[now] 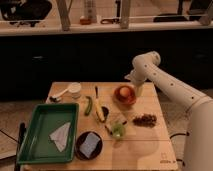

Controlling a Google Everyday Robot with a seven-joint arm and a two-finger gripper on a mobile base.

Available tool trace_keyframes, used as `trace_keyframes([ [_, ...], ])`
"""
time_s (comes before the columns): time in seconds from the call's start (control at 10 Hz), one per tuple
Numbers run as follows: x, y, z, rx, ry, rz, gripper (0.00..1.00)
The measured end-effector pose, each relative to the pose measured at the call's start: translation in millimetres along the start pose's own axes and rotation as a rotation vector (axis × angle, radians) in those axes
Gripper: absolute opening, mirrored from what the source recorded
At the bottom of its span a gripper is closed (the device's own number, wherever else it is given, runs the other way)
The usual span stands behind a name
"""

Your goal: Place apple in red bowl

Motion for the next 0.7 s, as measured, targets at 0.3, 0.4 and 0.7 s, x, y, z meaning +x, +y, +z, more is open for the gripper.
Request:
trace_keyframes([
  [0.3,5.2,-0.6,-4.3,0.010,-0.006,0.004,0.80],
  [0.4,6.5,-0.7,-5.3,0.012,-0.007,0.005,0.80],
  [0.7,9.2,1.6,-5.3,0.018,-0.025,0.010,0.80],
])
